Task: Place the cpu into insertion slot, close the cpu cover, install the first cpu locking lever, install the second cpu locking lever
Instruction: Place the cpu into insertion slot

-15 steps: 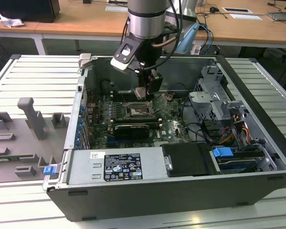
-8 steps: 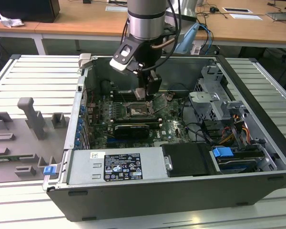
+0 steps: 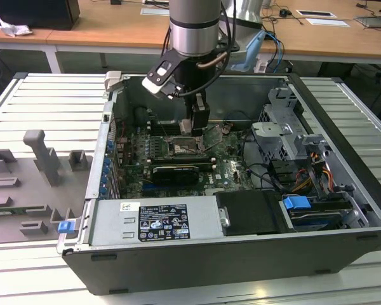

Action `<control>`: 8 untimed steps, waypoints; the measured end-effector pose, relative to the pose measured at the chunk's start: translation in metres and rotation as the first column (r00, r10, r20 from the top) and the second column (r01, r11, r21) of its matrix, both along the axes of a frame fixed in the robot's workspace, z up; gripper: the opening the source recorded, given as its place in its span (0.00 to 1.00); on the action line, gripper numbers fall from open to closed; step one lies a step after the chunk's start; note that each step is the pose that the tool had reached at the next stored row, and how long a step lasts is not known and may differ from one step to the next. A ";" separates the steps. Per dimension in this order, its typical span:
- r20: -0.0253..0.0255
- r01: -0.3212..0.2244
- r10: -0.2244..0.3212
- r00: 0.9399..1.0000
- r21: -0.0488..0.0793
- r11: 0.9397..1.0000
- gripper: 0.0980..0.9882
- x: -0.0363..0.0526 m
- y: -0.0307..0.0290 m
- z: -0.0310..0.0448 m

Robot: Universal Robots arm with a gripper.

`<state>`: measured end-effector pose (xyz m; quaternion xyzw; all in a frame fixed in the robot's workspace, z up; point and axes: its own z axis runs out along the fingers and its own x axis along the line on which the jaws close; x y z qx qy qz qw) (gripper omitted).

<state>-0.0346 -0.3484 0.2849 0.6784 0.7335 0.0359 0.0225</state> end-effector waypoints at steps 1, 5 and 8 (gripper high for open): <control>0.000 0.013 -0.013 1.000 0.000 1.000 0.50 0.0000 0.0000 -0.0004; 0.000 0.059 -0.059 0.998 0.000 0.998 0.50 0.0000 0.0000 -0.0025; 0.000 0.068 -0.068 0.998 -0.008 0.998 0.50 0.0000 0.0000 -0.0051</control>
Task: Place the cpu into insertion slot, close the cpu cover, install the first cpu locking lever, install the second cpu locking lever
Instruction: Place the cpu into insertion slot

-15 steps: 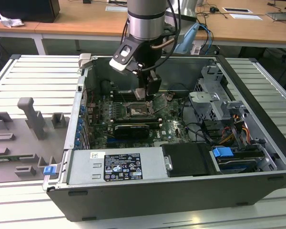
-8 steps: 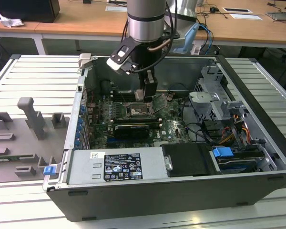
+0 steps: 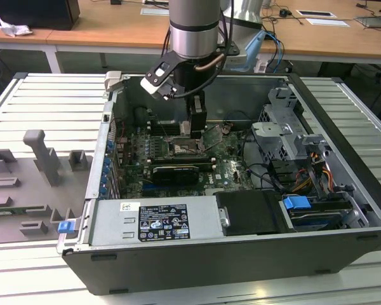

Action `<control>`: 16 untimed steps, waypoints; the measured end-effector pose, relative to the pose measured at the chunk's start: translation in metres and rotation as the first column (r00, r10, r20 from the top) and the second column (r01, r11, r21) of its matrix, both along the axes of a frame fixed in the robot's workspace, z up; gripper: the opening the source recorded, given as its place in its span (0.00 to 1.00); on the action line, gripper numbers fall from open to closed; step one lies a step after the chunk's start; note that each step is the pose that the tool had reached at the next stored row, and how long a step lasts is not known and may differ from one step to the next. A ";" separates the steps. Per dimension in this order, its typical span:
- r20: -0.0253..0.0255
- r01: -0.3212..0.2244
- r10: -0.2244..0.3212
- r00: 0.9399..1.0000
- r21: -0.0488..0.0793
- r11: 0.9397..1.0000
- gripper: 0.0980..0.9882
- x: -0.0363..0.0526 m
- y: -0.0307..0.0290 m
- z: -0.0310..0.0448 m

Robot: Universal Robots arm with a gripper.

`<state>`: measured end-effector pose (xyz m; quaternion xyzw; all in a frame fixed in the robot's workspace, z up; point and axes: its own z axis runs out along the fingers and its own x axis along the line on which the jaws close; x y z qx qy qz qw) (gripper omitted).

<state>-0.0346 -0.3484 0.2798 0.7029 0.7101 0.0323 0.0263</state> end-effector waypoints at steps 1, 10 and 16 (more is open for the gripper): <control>0.000 0.000 0.000 1.000 -0.001 1.000 0.50 0.0000 0.0000 -0.0009; 0.001 -0.027 0.027 1.000 -0.002 1.000 0.50 -0.0002 0.0056 -0.0229; 0.002 -0.029 0.029 1.000 -0.002 1.000 0.50 -0.0058 0.0233 -0.0386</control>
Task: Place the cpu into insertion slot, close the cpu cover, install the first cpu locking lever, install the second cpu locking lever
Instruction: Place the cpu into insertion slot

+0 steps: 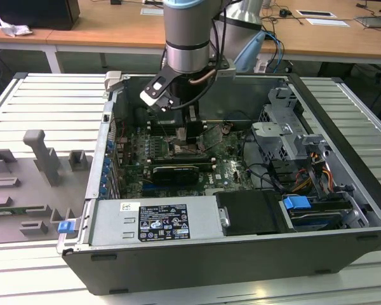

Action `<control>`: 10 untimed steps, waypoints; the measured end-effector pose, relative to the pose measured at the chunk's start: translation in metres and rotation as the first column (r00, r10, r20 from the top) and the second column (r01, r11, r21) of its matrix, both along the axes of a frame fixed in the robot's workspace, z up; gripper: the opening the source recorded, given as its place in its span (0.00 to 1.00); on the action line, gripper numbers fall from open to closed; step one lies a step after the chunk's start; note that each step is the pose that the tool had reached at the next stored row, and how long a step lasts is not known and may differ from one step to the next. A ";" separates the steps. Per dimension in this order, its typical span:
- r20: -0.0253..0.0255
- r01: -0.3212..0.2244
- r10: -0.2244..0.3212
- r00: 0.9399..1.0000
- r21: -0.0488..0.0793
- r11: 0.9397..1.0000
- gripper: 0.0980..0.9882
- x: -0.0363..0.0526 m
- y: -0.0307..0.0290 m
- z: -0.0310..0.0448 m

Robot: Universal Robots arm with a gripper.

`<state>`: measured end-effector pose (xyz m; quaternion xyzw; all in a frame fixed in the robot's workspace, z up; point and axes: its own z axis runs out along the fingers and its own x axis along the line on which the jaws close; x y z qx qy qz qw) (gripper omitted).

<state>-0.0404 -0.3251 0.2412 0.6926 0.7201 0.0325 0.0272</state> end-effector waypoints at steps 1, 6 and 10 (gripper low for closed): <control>0.000 0.000 0.000 1.000 0.000 1.000 0.50 -0.0009 0.0016 -0.0033; 0.000 0.005 -0.005 1.000 0.000 1.000 0.50 -0.0021 0.0033 -0.0151; 0.000 0.032 -0.032 0.999 0.000 0.999 0.50 -0.0050 0.0045 -0.0281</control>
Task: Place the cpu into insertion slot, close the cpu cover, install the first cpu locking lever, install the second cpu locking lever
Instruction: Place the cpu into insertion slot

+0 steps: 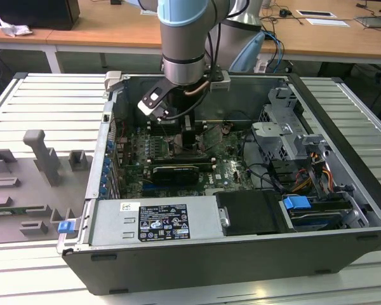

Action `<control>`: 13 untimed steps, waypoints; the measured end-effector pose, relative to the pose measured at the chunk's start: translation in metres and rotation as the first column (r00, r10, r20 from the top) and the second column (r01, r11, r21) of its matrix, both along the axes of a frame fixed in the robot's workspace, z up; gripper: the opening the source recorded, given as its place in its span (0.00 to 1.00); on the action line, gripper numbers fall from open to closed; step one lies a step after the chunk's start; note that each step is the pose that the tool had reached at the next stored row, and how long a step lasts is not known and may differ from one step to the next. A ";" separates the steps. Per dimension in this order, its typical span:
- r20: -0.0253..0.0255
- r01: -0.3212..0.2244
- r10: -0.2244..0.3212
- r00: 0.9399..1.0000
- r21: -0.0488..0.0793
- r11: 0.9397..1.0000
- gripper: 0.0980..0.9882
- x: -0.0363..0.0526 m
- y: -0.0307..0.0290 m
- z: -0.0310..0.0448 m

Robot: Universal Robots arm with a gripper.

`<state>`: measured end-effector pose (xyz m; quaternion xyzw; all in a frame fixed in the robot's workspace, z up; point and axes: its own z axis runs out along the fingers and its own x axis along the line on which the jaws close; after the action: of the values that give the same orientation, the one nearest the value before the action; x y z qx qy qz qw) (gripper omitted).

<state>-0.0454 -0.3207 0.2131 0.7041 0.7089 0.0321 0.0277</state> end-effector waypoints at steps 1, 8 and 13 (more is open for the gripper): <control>0.000 0.000 0.000 1.000 0.000 1.000 0.50 0.0000 0.0000 -0.0026; 0.000 0.006 -0.006 1.000 0.000 1.000 0.50 0.0002 0.0025 -0.0103; 0.000 0.014 -0.014 1.000 0.000 1.000 0.50 0.0005 0.0042 -0.0132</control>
<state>-0.0449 -0.3164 0.1999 0.7089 0.7041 0.0318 0.0279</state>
